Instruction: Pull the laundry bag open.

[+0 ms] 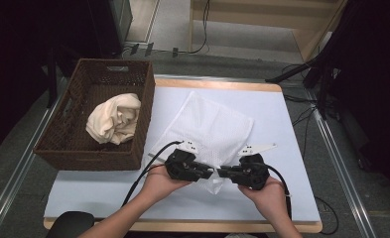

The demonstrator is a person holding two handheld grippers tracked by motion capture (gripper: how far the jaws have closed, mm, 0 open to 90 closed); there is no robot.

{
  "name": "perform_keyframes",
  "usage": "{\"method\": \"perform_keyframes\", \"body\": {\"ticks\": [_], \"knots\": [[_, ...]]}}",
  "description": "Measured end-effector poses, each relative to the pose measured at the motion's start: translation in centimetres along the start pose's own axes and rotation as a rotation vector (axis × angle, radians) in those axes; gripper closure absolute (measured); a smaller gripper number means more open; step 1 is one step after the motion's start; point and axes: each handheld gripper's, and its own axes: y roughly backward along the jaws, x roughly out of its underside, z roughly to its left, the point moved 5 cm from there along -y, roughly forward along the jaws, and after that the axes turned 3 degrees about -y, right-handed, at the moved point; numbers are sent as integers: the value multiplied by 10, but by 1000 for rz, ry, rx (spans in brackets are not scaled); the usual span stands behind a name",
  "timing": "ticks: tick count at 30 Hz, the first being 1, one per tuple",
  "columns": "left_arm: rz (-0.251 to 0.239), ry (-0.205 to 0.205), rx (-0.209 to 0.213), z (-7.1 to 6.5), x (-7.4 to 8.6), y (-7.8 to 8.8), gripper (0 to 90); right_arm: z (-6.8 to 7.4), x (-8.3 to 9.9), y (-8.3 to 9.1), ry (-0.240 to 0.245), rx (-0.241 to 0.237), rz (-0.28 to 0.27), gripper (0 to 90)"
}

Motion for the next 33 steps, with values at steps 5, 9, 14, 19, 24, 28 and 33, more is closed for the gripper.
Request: {"method": "perform_keyframes", "body": {"ticks": [5, 9, 14, 19, 24, 28, 33], "knots": [[7, 3, 7, -1, 1, -2, 749, 2, 0, -1, 1, -1, 4, 852], [10, 1, 22, -4, 1, -3, 787, 1, 0, -1, 2, 1, 0, 852], [10, -4, 26, -5, 0, -4, 820, 2, 0, -2, 6, 2, 4, 852], [8, 3, 36, -7, -1, -3, 846, 3, 0, -3, 13, -3, 5, 852], [24, 9, 32, -7, -1, -3, 864, 3, 0, -3, -2, 2, 6, 854], [37, 14, 24, -6, -1, -3, 867, 3, 0, -3, 6, 11, 12, 855], [45, 28, 18, -4, -1, -3, 869, 2, 0, -3, 8, 17, 17, 860]]}}
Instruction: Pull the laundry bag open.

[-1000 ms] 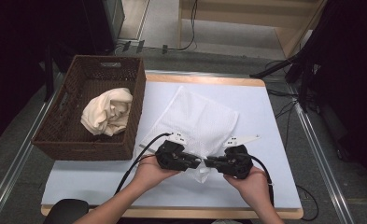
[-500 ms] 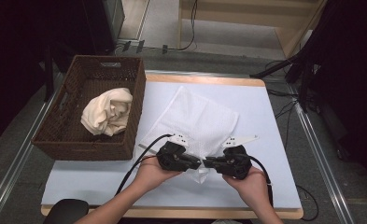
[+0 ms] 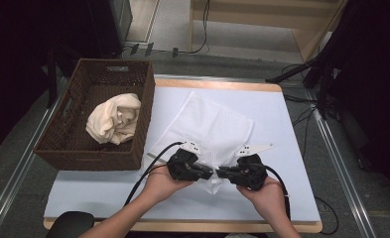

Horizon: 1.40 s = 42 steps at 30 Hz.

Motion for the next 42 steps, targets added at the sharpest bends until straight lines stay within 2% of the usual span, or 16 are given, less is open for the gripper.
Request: {"method": "perform_keyframes", "body": {"ticks": [1, 2, 4, 5, 9, 13, 42], "knots": [[0, 0, 0, 0, 0, 0, 870, 0, 0, 0, 0, 0, 0, 860], [17, -1, -23, 2, 1, 0, 870, 0, 0, 0, 2, 3, 3, 862], [33, 19, -40, 8, 3, 1, 871, -1, -1, 2, -1, 9, -2, 863], [26, 38, -48, 13, 3, 2, 871, -4, -1, 5, -6, 11, -13, 863], [13, 45, -58, 18, 3, 8, 870, -11, -2, 10, -12, 24, -31, 862], [22, 51, -51, 19, 4, 9, 869, -18, 0, 11, -33, 24, -31, 859], [18, 53, -40, 16, 2, 10, 869, -26, 1, 13, -47, 42, -22, 857]]}}
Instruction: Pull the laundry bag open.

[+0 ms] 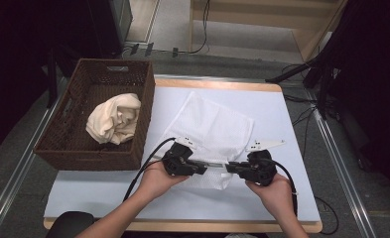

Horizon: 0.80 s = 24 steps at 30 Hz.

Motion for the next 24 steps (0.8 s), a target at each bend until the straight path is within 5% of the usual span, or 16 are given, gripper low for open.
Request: {"method": "perform_keyframes", "body": {"ticks": [10, 24], "knots": [[-13, 29, -19, 10, 1, 6, 869, -29, 2, 14, -70, 54, -21, 858], [-10, 15, -23, 8, 1, 7, 868, -32, 4, 13, -64, 69, -13, 856]]}}
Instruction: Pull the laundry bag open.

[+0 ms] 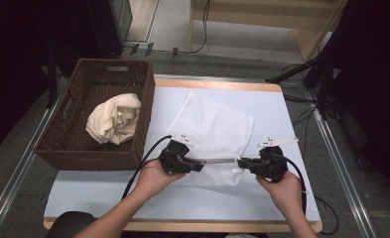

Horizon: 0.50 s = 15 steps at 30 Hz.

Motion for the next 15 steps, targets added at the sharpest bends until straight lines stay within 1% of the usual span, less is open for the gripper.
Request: {"method": "perform_keyframes", "body": {"ticks": [9, 11, 15], "knots": [[-7, 2, 2, 0, -1, 1, 868, -1, -1, 1, -3, 0, 0, 857], [-6, 6, -5, 2, 0, 1, 868, -3, -1, 1, 3, 4, -2, 857], [-12, 11, -6, 3, -1, 3, 868, -7, -1, 3, -8, 8, -5, 857]]}}
